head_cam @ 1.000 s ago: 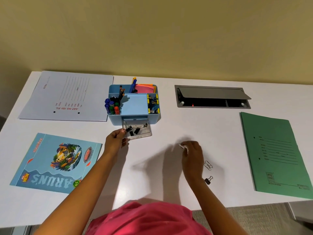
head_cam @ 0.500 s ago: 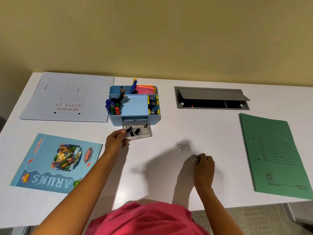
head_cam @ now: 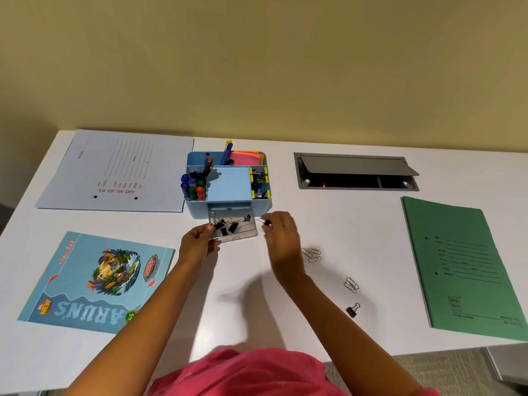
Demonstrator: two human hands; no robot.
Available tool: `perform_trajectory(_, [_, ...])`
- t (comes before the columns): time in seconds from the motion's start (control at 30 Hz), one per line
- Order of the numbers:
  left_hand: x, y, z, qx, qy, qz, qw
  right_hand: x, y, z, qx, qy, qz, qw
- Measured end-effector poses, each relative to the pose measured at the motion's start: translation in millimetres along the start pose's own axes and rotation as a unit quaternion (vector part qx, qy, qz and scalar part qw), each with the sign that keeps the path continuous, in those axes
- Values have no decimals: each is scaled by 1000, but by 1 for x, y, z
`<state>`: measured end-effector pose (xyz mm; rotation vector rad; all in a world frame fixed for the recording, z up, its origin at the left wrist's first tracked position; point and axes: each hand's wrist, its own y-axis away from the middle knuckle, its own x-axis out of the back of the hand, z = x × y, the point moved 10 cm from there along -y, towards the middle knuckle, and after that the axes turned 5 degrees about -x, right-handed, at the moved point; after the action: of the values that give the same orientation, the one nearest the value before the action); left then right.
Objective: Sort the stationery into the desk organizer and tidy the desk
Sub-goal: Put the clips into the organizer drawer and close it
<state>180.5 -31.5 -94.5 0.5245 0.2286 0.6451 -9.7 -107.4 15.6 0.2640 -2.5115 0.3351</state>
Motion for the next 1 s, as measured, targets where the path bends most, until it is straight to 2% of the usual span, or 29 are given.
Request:
perform_trajectory(0.07, [0, -1, 0, 1, -3, -3, 1000, -26, -8, -16, 41, 42, -48, 997])
perform_trajectory(0.17, [1, -3, 0, 1, 1, -2, 1000, -53, -16, -32, 99, 137, -62, 984])
perform_trajectory(0.3, [0, -2, 1, -3, 3, -7, 1000, -77, -15, -29, 102, 190, -87, 973])
perform_trajectory(0.47, [0, -1, 2, -9, 3, -8, 1000, -80, -12, -27, 84, 181, -70, 977])
perform_trajectory(0.73, [0, -2, 0, -5, -2, -15, 1000, -15, 8, -5, 30, 90, 13, 995])
perform_trajectory(0.8, [0, -3, -1, -5, -4, -17, 1000, 5, 22, 11, 26, 103, 36, 994])
perform_trajectory(1.0, [0, -5, -3, -6, -6, -20, 1000, 75, 80, 83, -85, 146, 92, 981])
